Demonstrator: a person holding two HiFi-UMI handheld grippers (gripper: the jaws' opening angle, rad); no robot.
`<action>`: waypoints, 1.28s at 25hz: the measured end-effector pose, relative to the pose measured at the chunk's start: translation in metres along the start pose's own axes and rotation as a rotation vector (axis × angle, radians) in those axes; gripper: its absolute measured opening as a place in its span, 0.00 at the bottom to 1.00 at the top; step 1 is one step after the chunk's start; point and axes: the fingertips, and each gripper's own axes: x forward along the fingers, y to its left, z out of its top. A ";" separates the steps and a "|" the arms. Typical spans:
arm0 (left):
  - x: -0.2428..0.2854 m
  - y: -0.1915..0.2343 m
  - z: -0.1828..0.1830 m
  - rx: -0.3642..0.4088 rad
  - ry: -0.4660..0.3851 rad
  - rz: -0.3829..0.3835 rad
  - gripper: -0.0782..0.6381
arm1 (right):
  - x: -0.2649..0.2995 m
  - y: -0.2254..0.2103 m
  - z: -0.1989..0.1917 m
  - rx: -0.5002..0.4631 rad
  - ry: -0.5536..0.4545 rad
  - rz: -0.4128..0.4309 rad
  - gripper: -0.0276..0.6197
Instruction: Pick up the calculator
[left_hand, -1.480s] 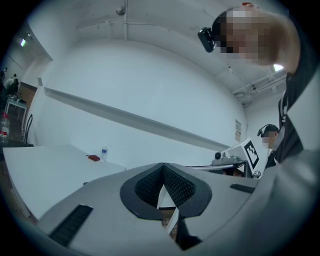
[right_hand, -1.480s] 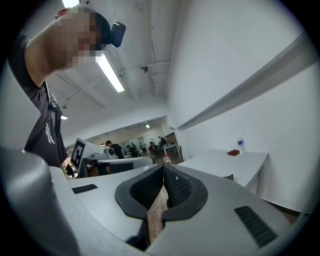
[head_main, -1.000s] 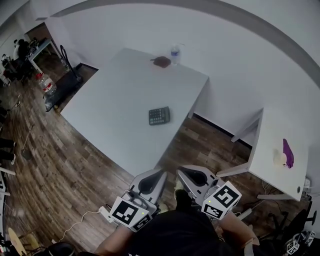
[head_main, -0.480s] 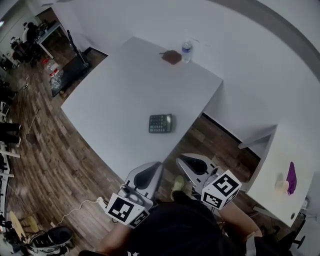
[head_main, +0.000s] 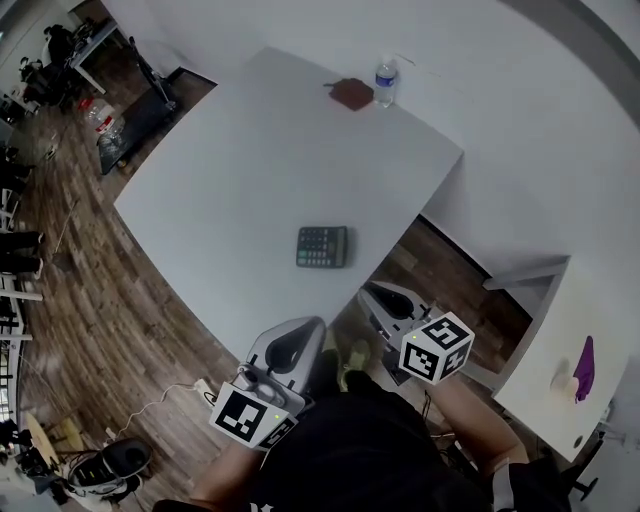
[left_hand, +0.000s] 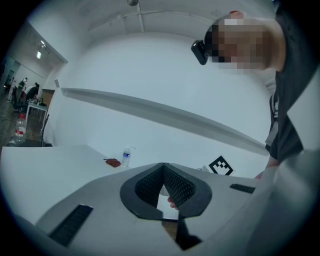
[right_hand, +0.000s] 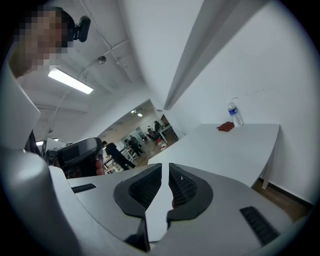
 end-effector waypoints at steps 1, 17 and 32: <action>0.005 0.004 -0.002 -0.001 -0.001 -0.006 0.12 | 0.006 -0.008 -0.005 0.020 0.015 -0.008 0.08; 0.043 0.086 -0.039 -0.097 0.072 -0.013 0.12 | 0.124 -0.163 -0.122 0.365 0.282 -0.218 0.22; 0.047 0.120 -0.058 -0.140 0.121 0.027 0.12 | 0.173 -0.198 -0.158 0.480 0.396 -0.203 0.23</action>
